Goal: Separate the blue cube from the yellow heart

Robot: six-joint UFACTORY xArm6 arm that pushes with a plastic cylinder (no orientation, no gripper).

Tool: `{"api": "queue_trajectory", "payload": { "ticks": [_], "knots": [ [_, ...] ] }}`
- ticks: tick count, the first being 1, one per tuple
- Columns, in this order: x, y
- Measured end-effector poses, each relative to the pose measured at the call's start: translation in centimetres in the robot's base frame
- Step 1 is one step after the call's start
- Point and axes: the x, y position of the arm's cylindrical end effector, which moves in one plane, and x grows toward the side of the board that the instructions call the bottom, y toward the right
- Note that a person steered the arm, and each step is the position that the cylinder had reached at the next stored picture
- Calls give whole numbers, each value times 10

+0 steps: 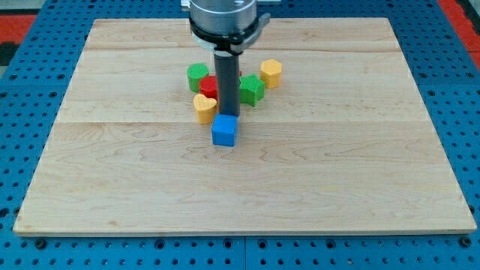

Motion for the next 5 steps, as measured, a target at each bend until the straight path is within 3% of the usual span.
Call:
{"api": "queue_trajectory", "payload": {
  "ticks": [2, 3, 4, 5],
  "knots": [
    [64, 19],
    [57, -15],
    [44, 26],
    [20, 6]
  ]
}}
